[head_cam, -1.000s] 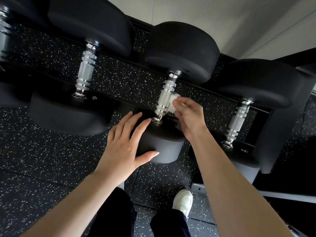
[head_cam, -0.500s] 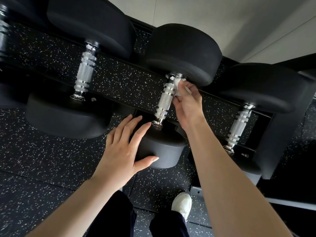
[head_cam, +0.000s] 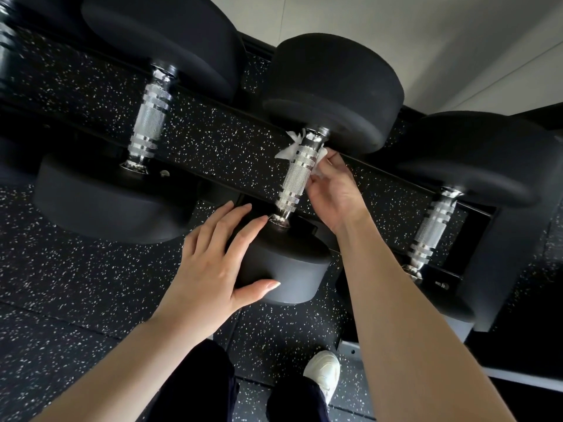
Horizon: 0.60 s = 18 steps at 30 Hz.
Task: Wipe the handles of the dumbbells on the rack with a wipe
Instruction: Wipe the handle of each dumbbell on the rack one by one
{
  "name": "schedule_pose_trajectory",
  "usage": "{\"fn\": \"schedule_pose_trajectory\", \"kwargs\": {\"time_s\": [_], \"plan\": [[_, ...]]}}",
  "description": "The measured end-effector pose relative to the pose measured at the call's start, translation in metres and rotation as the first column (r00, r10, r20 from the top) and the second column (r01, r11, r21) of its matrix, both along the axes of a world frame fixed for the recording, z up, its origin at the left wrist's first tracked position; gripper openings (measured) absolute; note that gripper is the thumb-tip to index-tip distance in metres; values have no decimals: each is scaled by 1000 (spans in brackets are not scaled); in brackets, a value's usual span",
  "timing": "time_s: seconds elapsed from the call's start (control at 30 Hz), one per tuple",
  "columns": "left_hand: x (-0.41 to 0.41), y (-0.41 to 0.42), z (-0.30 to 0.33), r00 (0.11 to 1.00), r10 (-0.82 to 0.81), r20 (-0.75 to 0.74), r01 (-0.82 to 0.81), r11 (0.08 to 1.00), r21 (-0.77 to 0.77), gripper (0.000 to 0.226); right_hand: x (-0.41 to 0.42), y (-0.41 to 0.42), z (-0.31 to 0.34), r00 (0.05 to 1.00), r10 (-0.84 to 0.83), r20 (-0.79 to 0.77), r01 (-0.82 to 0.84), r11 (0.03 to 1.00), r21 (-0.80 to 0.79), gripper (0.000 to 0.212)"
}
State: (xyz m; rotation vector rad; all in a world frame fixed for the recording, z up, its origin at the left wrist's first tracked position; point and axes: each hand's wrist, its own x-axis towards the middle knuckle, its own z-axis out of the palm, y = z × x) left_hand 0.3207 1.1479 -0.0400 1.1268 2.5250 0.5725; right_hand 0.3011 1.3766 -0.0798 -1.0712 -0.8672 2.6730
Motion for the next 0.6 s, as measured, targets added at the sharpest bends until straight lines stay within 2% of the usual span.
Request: {"fn": "schedule_pose_trajectory", "kwargs": {"time_s": [0.13,0.27,0.5,0.6], "plan": [[0,0,0,1000,0,-3,0,1000,-1,73,6,0,0,1000,-14,-22,14,1000,-3,20],[1,1,0,1000,6,-8,-6,1000,11,73,9,0,-4,999,-37,-25,36,999,-31,5],[2,1,-1,1000,14,-18,-13,1000,14,73,9,-1,-3,999,-16,-38,17,1000,7,20],[2,1,-1,1000,16,-21,-15,1000,14,73,9,-1,-7,999,-20,-31,20,1000,-4,19]]}}
